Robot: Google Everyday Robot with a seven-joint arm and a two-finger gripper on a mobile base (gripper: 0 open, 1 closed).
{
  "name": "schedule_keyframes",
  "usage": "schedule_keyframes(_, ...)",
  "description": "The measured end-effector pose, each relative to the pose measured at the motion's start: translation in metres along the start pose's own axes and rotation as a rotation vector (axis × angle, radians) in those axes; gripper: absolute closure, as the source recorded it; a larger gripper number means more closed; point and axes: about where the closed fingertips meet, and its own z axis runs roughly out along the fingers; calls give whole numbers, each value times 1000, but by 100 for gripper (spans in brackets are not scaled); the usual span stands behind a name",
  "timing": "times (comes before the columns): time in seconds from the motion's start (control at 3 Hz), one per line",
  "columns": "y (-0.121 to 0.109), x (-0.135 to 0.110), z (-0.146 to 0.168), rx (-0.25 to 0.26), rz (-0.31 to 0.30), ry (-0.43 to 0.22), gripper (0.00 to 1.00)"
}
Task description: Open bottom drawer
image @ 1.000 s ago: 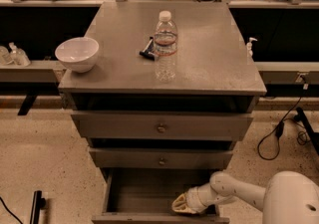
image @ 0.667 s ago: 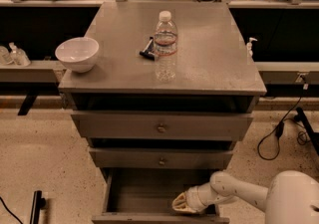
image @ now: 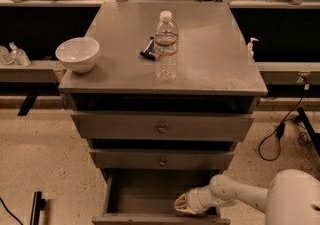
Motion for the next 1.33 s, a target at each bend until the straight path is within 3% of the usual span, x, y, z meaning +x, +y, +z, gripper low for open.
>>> schedule_keyframes(0.67,3,9,11,-16,11,30,100)
schedule_keyframes(1.33,14,33,44,-72,40,55,100)
